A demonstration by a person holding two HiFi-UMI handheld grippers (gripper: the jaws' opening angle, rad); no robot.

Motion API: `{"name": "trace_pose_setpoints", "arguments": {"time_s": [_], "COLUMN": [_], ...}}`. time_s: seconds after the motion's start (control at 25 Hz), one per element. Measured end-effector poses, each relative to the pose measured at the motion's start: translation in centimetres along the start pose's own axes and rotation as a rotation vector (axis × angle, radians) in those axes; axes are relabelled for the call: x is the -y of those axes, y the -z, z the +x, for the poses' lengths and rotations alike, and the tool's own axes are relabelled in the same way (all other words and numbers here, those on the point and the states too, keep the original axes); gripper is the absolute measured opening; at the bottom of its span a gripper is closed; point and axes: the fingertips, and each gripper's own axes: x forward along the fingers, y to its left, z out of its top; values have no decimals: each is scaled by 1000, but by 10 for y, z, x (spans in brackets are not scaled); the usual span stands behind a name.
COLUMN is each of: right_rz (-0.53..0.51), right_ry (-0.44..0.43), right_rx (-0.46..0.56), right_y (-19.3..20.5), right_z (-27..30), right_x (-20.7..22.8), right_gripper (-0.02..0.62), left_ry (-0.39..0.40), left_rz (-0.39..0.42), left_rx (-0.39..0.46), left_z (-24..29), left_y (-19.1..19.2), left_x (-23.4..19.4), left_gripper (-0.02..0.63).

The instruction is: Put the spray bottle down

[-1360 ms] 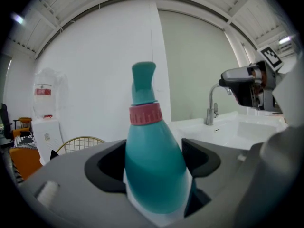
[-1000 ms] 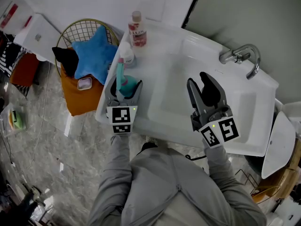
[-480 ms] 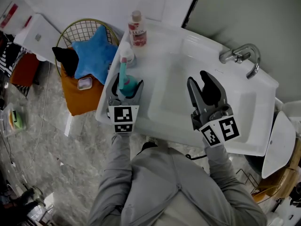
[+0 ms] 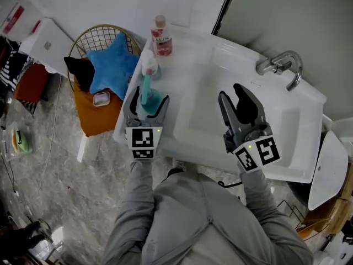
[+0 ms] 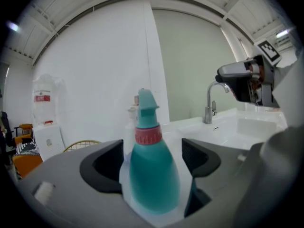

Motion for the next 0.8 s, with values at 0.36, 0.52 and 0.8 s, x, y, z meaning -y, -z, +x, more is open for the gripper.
{"name": "trace_pose_setpoints", "arguments": {"time_s": [0.36,0.52,0.8], "right_rz": [-14,-21,-23], "right_ry": [-11,-17,-29], "right_rx": [19,30,52], "right_y": [-10,-16,-24], "right_z": [-12,-21,-38], "right_x": [-10,-15,-25], "right_gripper": [172,172,172], "left_ry": [-58,-85,-162], "left_rz": [20,39,65], "left_rx": [99,133,159], "left_z": [-49,-80,-134], "left_y": [-39,-56,-68], "left_x": [-6,-7,-15], "left_gripper": [410,410,410]}}
